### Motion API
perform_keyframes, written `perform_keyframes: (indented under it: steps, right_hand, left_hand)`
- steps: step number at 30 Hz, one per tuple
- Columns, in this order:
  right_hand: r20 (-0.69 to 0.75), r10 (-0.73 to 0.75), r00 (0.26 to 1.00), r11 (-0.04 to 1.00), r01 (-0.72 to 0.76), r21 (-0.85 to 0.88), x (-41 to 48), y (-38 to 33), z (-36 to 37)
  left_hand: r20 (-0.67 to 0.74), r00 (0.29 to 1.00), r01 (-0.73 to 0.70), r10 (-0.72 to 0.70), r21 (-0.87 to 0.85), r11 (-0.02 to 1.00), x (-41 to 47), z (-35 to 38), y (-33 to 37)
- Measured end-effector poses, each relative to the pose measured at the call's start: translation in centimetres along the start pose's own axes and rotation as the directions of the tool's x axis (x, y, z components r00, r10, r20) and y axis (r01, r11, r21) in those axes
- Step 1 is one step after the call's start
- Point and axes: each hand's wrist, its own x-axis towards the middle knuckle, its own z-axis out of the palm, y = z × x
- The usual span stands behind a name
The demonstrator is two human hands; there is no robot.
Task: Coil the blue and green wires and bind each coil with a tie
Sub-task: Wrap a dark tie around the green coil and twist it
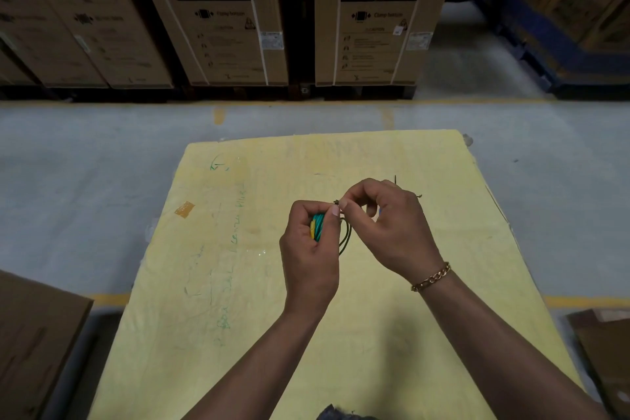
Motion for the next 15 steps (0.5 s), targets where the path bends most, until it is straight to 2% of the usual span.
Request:
perform_keyframes:
  steps: [4, 8, 11, 13, 15]
  right_hand:
    - [0.158, -0.014, 0.987, 0.998, 0.023, -0.053, 0.5, 0.7, -0.7]
    - [0.205, 0.106, 0.973, 0.98, -0.137, 0.146, 0.2, 1.1, -0.8]
    - [0.216, 0.154, 0.964, 0.954, -0.202, 0.222, -0.3, 1.0, -0.7]
    - [0.266, 0.244, 0.932, 0.881, -0.328, 0.341, -0.3, 0.6, -0.7]
    - [0.363, 0.367, 0.857, 0.753, -0.502, 0.424, 0.0, 0.2, -0.8]
  left_hand:
    - [0.03, 1.0, -0.007, 0.006, 0.031, 0.999, -0.1, -0.3, -0.3]
    - [-0.004, 1.0, 0.03, -0.03, 0.003, 1.0, 0.2, -0.6, -0.8]
    - [-0.013, 0.999, 0.036, -0.036, 0.003, 0.999, 0.4, -0.5, -0.7]
    - [-0.002, 1.0, 0.013, -0.013, 0.027, 1.0, 0.3, -0.5, -0.6]
    - [0.032, 0.999, -0.029, 0.027, 0.055, 0.998, 0.0, -0.5, -0.6]
